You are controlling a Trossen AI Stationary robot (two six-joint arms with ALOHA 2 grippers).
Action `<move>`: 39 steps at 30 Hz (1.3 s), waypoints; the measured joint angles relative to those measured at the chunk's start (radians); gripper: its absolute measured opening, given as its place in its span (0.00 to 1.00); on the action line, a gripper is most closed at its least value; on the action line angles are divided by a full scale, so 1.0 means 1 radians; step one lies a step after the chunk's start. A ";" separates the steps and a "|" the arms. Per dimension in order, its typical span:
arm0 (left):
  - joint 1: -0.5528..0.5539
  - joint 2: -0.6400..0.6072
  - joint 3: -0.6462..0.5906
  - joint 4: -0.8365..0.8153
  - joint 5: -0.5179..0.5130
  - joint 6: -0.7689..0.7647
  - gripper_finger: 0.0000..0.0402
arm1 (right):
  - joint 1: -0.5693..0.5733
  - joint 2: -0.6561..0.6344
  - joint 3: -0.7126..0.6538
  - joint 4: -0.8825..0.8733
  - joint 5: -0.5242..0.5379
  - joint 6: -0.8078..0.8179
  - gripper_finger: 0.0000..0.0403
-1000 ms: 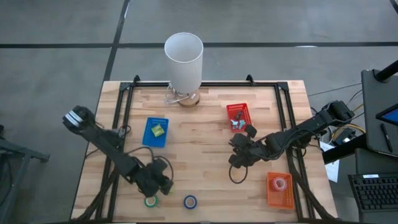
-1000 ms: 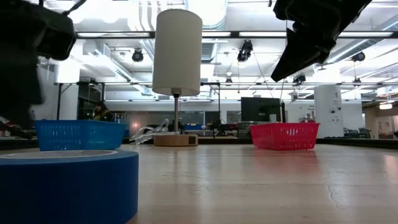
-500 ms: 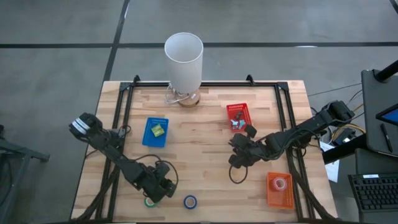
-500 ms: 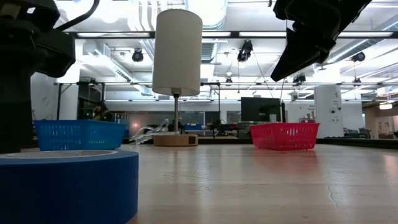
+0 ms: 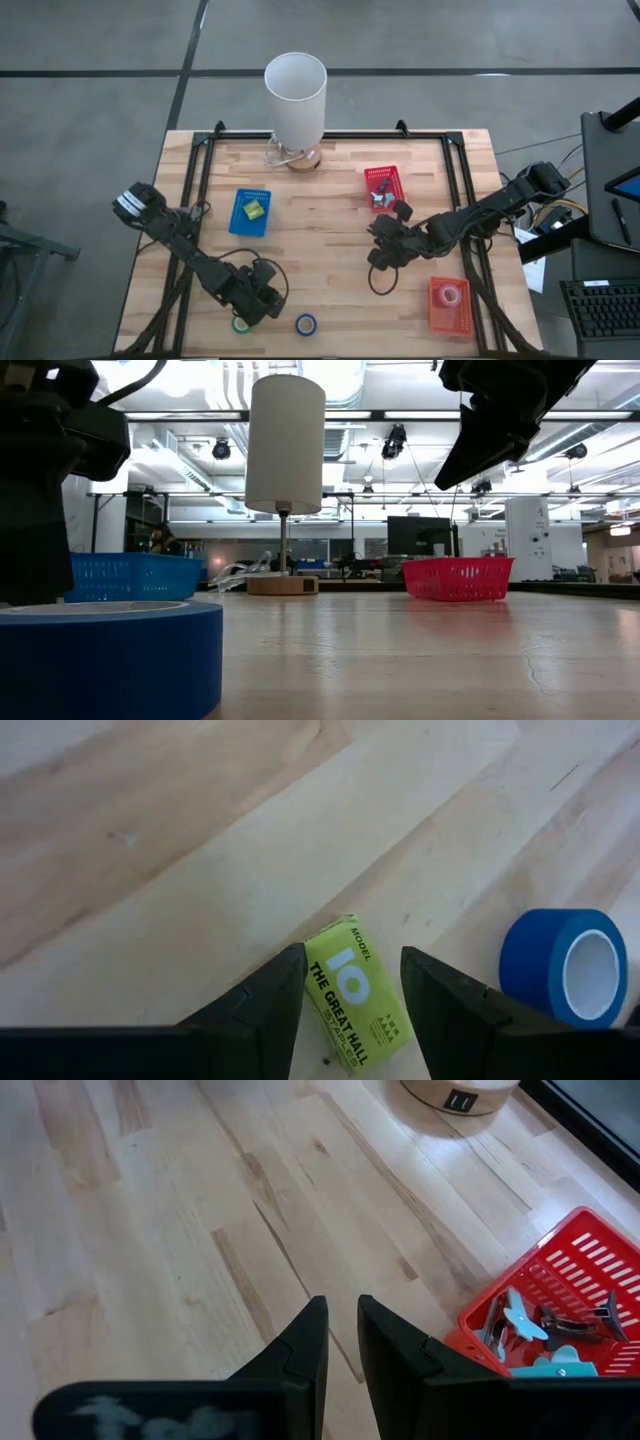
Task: Pick and place Stapler, Stapler remover, tape
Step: Put the staple wire into the blue basket
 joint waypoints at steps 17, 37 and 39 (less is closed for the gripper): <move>0.019 -0.009 -0.001 -0.074 -0.027 0.030 0.44 | 0.000 0.000 0.000 0.007 0.000 -0.008 0.13; 0.020 -0.007 0.000 -0.037 0.014 0.018 0.65 | 0.000 0.000 0.000 0.013 0.000 -0.008 0.13; 0.020 0.008 0.000 -0.035 0.012 0.023 0.65 | 0.000 0.000 0.000 0.013 0.000 -0.008 0.13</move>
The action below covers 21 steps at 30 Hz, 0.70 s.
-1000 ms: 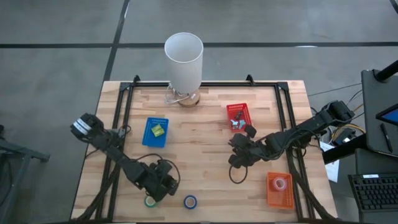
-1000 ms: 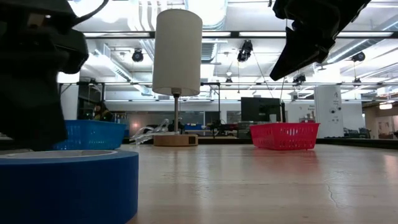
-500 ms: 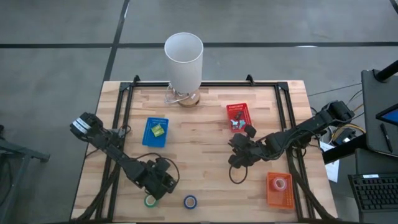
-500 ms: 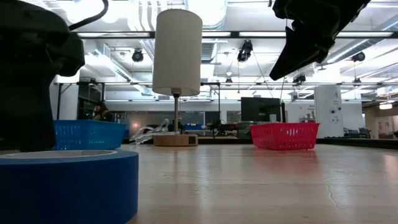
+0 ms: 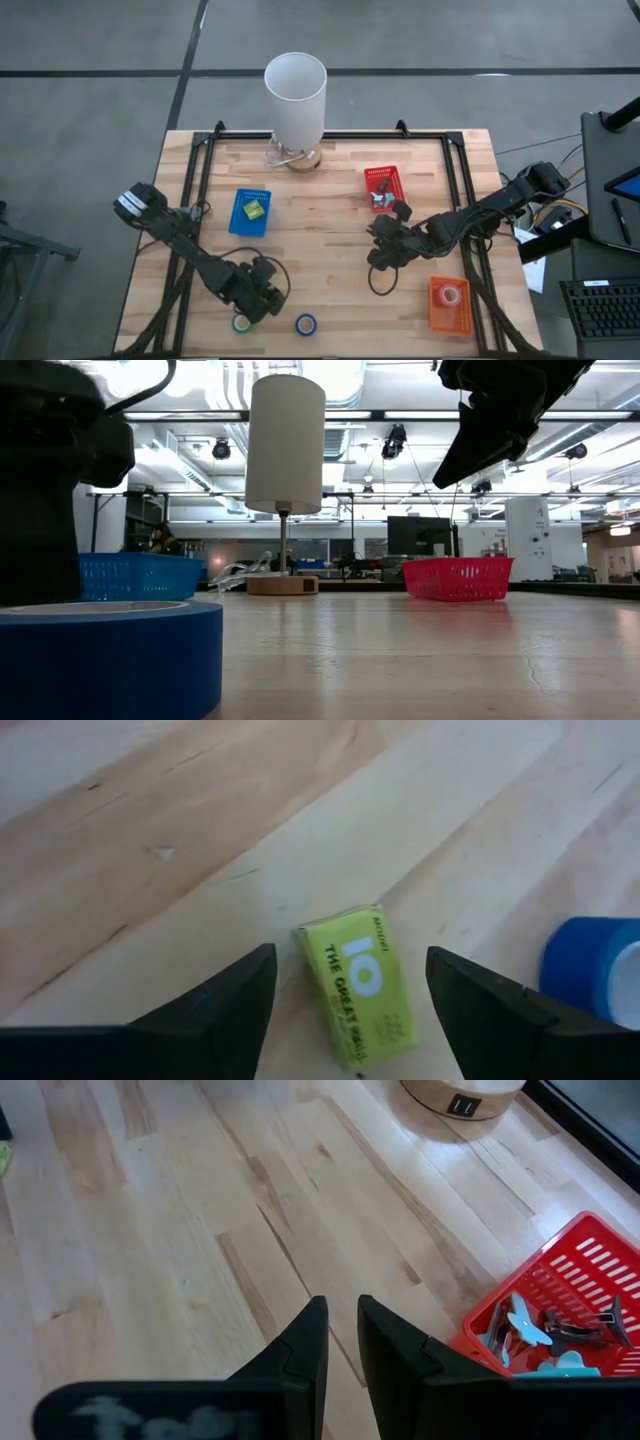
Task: Pick and place Stapler, Stapler remover, tape
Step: Put the staple wire into the blue basket
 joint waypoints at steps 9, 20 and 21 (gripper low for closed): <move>0.000 0.050 0.003 -0.005 0.007 0.087 0.64 | 0.000 0.000 -0.004 0.004 0.000 0.000 0.13; 0.003 0.062 0.003 -0.023 -0.015 0.282 0.61 | 0.000 0.000 -0.008 0.026 0.000 -0.010 0.13; 0.003 0.062 0.003 -0.029 -0.019 0.305 0.61 | 0.000 0.000 -0.008 0.027 0.000 -0.010 0.13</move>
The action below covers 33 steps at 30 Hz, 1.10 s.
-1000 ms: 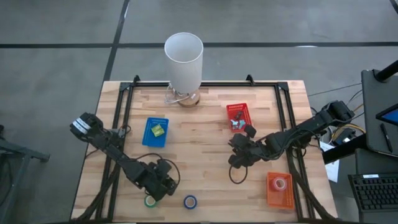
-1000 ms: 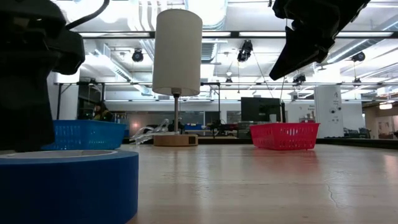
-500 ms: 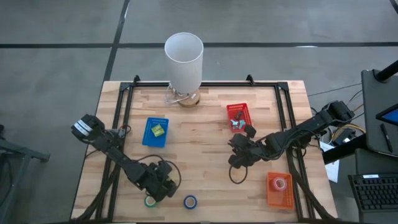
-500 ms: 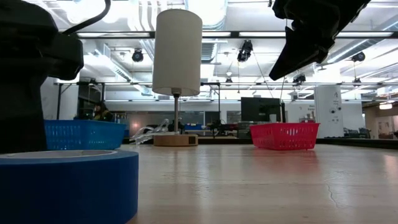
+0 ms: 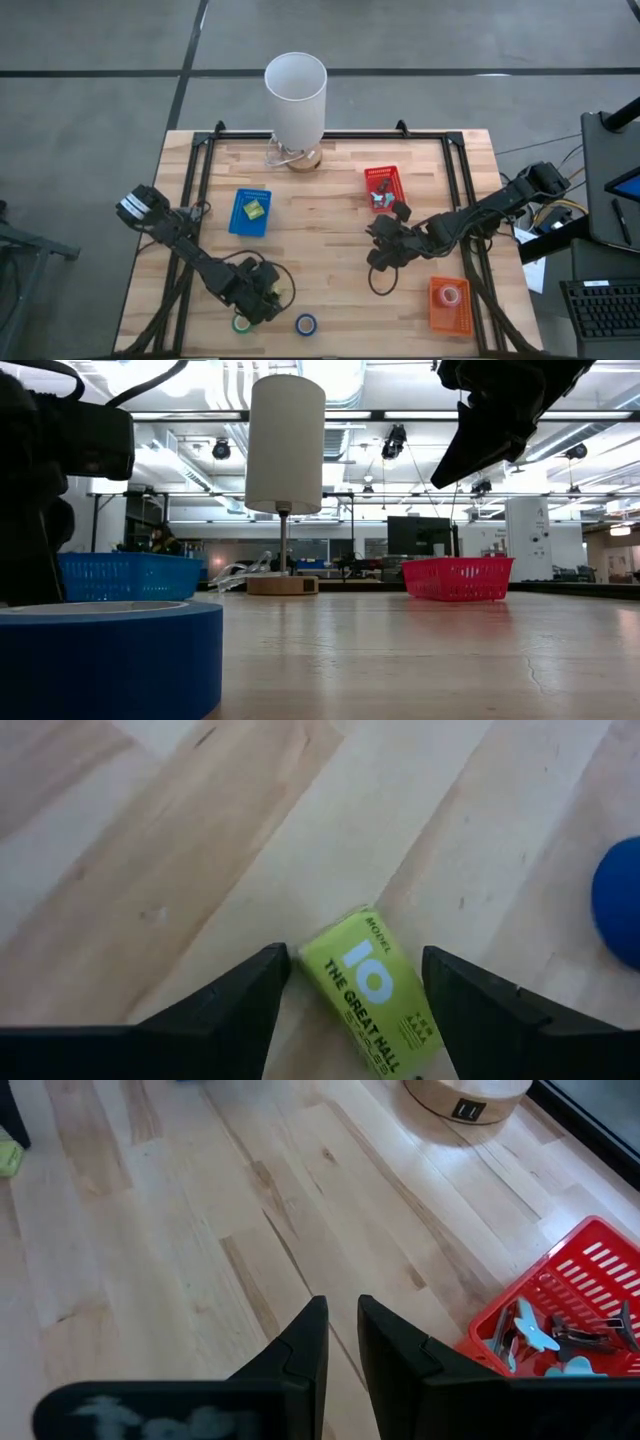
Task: Pick and place Stapler, Stapler remover, tape
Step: Put the staple wire into the blue basket
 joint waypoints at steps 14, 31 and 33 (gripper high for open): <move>0.004 -0.013 0.006 -0.118 -0.006 0.160 0.61 | 0.000 0.000 -0.001 0.003 0.000 -0.001 0.13; 0.014 -0.044 0.011 -0.183 -0.016 0.218 0.37 | 0.000 0.000 -0.001 0.003 0.000 -0.008 0.13; 0.018 -0.044 0.011 -0.184 -0.020 0.226 0.35 | 0.000 0.000 -0.001 0.003 0.000 -0.008 0.13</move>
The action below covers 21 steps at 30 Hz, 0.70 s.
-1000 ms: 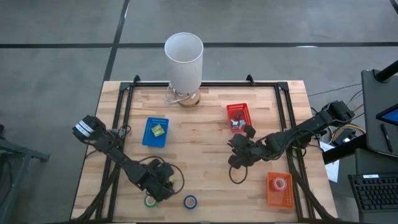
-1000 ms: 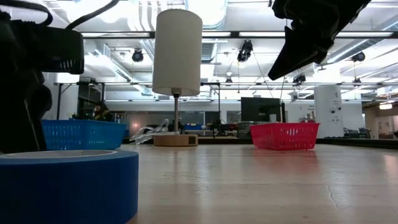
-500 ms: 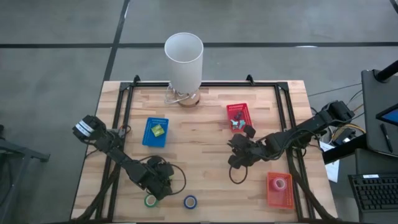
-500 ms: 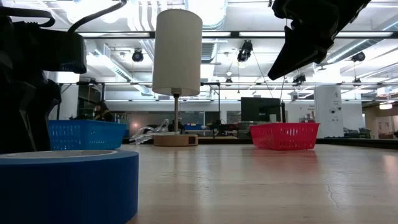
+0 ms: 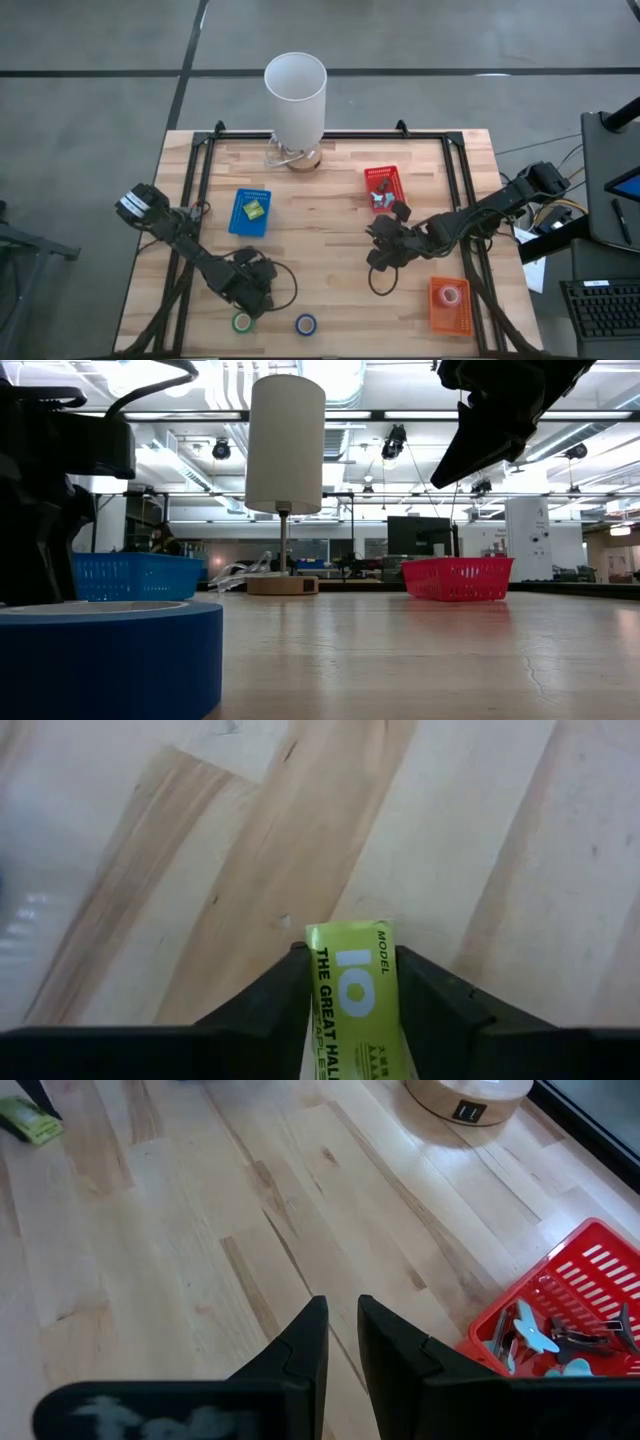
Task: Pick and place Stapler, Stapler remover, tape
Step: Put the staple wire into the blue basket
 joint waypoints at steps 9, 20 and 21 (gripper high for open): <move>0.024 -0.012 -0.002 -0.014 -0.073 0.018 0.32 | 0.000 0.000 0.000 0.000 0.000 0.000 0.13; 0.088 -0.170 0.000 -0.145 -0.263 -0.029 0.31 | 0.000 0.000 0.000 0.001 0.000 0.000 0.13; 0.100 -0.191 0.000 -0.171 -0.288 -0.051 0.32 | 0.000 0.000 0.000 0.001 0.000 0.000 0.13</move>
